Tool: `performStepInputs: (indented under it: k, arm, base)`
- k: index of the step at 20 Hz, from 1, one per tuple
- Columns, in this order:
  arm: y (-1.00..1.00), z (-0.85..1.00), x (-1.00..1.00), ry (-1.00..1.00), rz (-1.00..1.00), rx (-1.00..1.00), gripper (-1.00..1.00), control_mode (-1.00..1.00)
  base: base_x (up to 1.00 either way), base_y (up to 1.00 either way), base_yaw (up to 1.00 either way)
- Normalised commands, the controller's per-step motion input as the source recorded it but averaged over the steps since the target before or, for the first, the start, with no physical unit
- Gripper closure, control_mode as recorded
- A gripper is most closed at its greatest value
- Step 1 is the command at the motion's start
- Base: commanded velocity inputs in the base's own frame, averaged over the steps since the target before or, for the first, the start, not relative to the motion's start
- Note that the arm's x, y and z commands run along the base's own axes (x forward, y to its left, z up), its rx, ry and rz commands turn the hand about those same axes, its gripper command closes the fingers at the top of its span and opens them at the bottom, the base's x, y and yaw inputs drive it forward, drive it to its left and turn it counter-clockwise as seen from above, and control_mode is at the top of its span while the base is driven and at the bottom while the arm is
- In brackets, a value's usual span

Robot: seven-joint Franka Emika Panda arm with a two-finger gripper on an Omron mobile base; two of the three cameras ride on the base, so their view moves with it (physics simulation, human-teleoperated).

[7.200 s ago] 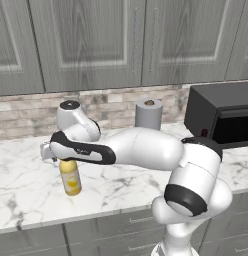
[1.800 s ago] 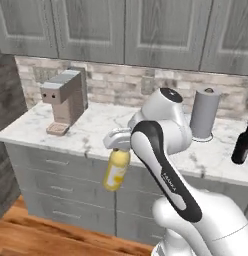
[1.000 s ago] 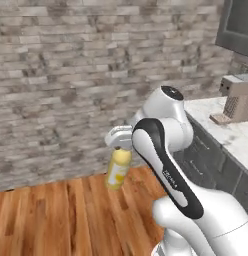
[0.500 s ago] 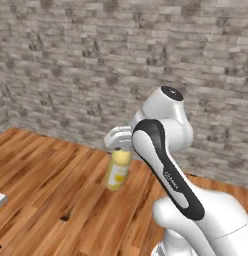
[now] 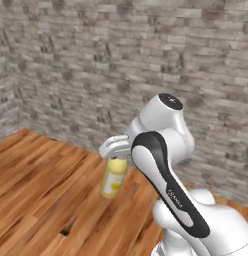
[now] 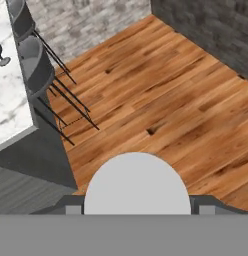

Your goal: There is a wine glass and glass cup on the dining counter. Place the wine bottle next to the wine glass and the juice bottle next to the glass cup.

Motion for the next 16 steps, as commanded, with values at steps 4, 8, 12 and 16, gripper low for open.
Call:
performStepInputs:
  k: [4, 8, 12, 16]
  arm:
    - [0.00, 0.00, 0.00, 0.00, 0.00, 0.00, 1.00, 1.00]
    - [0.00, 0.00, 0.00, 0.00, 0.00, 0.00, 1.00, 1.00]
    - [0.00, 0.00, 0.00, 0.00, 0.00, 0.00, 1.00, 1.00]
    - [0.00, 0.00, 0.00, 0.00, 0.00, 0.00, 1.00, 1.00]
  base:
    - [0.85, -0.15, 0.19]
    - [0.69, -0.07, 0.50]
    - [0.50, 0.00, 0.72]
    - [0.55, -0.06, 0.60]
